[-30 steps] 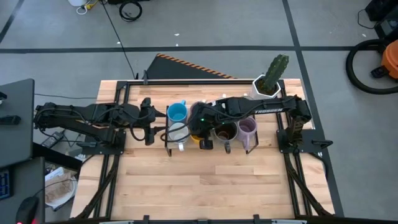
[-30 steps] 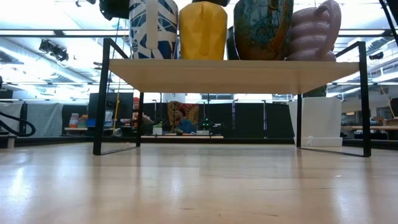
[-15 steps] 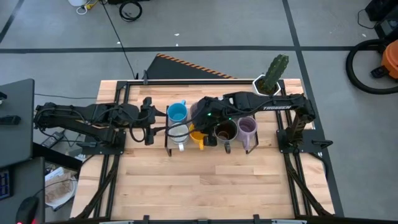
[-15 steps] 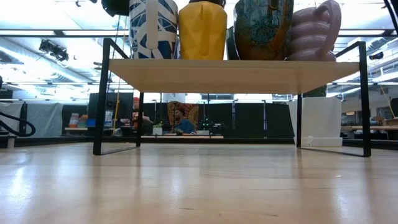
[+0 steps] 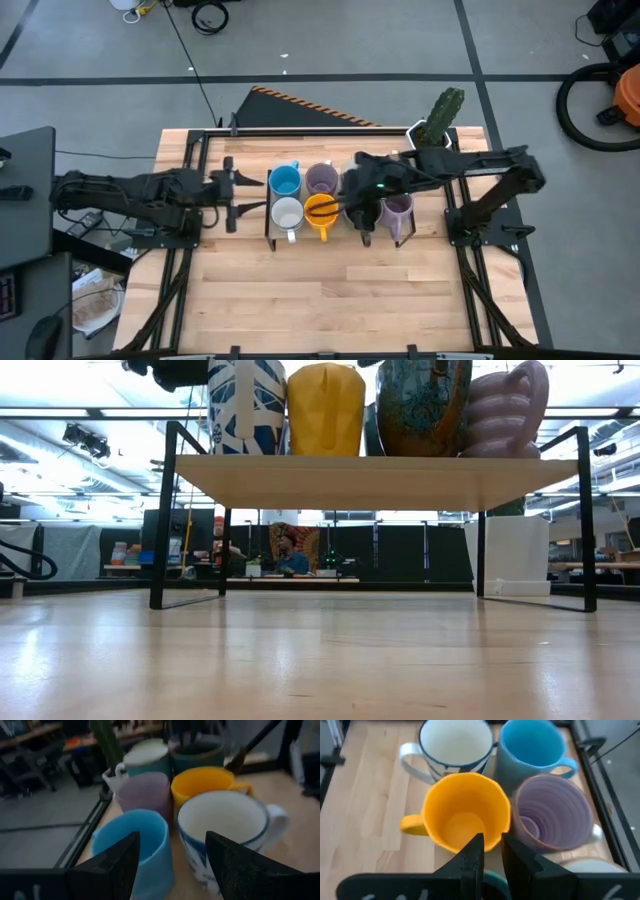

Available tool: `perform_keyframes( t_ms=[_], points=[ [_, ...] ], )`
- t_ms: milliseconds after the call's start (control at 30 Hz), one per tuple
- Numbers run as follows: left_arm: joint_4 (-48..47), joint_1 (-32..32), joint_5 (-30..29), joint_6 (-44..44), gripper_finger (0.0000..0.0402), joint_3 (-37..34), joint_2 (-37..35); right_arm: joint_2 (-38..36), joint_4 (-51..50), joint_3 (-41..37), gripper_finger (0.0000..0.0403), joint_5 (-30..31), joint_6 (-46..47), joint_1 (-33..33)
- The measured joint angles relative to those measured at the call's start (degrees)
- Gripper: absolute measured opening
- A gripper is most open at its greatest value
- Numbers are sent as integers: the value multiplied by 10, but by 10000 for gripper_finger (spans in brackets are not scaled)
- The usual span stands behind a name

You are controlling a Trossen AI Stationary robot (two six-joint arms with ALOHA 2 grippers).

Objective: Place coffee mugs
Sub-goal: Adjust the mugs on the shelf, then return to Home Position

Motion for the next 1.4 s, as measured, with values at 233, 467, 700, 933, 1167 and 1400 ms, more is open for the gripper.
perform_keyframes(
  t_ms=[233, 467, 700, 933, 1167, 1400],
  points=[
    [83, 0, 10, 0, 231, -84, -87, -134, 121, -160, 72, 17, 20, 20],
    [107, 0, 10, -18, 231, -128, -155, -254, 201, -275, 74, 71, 21, 44],
    [122, 0, 4, -62, 231, -185, -197, -363, 295, -403, 75, 117, 20, 73],
    [144, 0, -30, -71, 231, -237, -225, -470, 345, -491, 75, 125, 11, 82],
    [181, 0, -60, -72, 231, -290, -274, -592, 364, -583, 75, 125, 14, 85],
    [184, 0, -70, -77, 231, -326, -327, -699, 383, -651, 75, 107, 31, 85]
  ],
)
